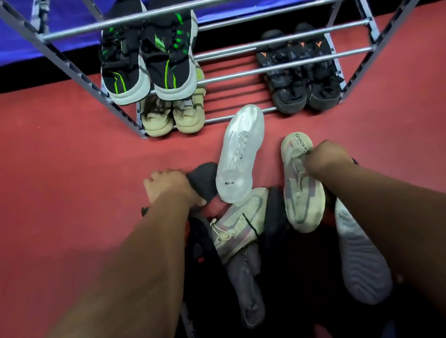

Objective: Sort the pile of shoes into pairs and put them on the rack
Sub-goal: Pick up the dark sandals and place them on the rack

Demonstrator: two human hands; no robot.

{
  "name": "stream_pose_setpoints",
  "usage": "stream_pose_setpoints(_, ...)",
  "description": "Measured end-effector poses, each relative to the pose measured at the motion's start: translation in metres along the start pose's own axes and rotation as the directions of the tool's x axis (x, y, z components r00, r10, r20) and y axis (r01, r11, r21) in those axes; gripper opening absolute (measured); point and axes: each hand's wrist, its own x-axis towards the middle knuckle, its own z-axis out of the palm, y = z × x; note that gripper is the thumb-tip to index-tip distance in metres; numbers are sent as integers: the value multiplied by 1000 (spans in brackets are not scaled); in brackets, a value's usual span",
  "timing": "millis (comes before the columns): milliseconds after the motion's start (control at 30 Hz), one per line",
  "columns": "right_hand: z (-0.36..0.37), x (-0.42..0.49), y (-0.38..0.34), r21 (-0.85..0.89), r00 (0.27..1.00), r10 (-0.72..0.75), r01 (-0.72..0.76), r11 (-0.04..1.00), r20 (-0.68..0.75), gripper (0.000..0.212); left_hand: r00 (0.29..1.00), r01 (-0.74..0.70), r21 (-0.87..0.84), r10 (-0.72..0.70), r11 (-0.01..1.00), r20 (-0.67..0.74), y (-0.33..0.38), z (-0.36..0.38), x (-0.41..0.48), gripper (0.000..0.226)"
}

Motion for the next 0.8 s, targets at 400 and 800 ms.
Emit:
stream_pose_setpoints(400,32,-92,-72,341,767,-641,600,724,13,51,917,-134,-773,-218,620,-333,-11,-56,-38,48)
stream_pose_setpoints(800,44,-113,-50,785,886,-428,135,604,177,18,936,170,-984,320,-53,145,2,-65,-78,51)
